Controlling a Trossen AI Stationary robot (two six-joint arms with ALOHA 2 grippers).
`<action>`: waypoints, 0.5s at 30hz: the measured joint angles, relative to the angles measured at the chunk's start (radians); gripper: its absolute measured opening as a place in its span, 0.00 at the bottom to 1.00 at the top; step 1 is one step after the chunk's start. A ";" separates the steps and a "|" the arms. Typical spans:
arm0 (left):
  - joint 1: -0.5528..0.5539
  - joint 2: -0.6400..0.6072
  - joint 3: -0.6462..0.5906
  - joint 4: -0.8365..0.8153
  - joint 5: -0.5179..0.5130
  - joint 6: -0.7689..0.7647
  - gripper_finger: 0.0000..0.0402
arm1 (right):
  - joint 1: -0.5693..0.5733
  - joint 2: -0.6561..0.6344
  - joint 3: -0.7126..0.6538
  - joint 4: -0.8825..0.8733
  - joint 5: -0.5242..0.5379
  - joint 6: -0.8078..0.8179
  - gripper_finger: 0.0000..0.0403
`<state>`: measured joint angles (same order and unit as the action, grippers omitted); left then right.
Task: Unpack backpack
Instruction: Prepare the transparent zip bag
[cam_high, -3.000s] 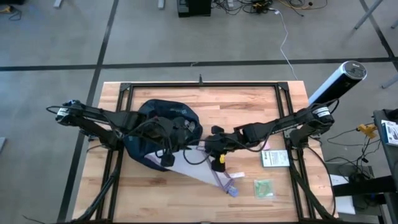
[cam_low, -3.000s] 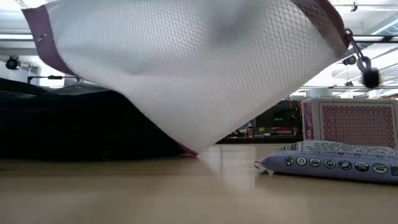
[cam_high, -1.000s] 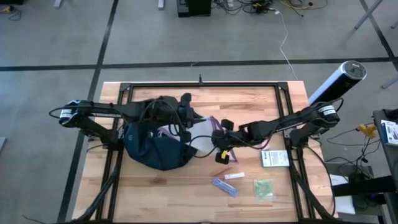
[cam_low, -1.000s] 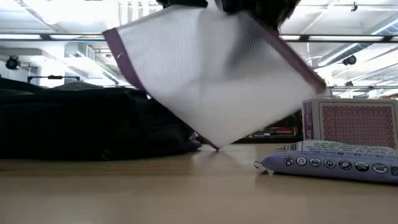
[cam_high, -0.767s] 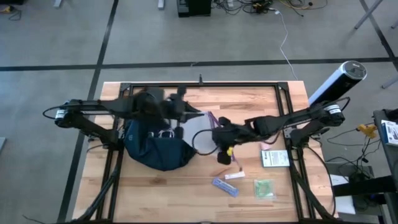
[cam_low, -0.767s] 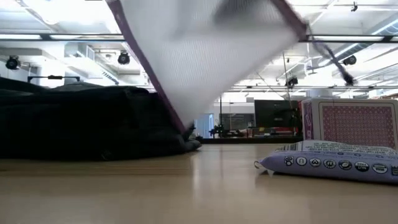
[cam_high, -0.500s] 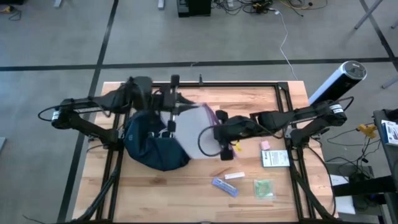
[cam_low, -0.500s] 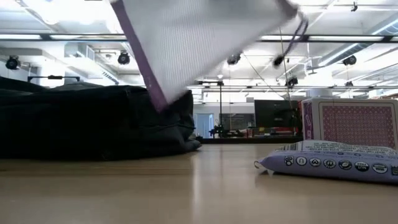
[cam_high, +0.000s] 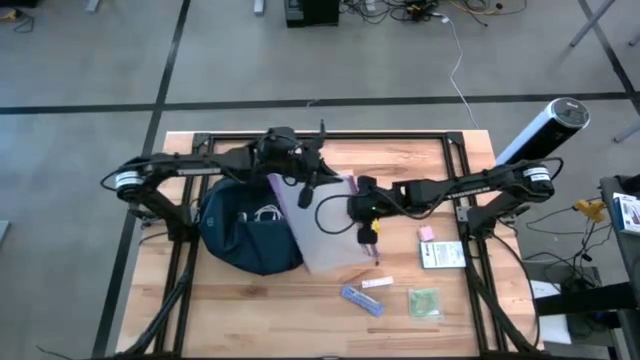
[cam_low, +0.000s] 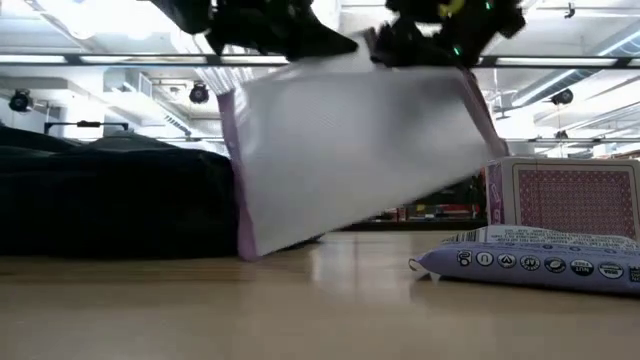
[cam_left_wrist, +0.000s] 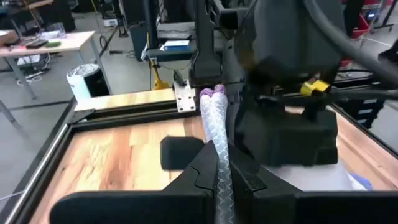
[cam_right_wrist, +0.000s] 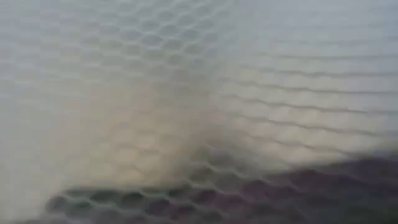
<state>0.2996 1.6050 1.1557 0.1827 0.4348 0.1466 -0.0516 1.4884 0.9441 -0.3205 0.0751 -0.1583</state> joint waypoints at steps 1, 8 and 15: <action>0.000 0.021 0.011 0.001 -0.004 -0.009 0.00 | -0.021 -0.002 -0.022 0.015 -0.029 -0.018 0.00; 0.001 0.166 0.082 0.009 -0.039 -0.074 0.00 | -0.181 -0.063 -0.198 0.267 -0.336 -0.072 0.00; 0.069 0.261 0.152 -0.001 -0.038 -0.134 0.00 | -0.241 -0.104 -0.218 0.360 -0.508 -0.154 0.00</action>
<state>0.3687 1.8659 1.3082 0.1818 0.3965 0.0123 -0.2923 1.3844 0.7265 0.0395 -0.4332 -0.3119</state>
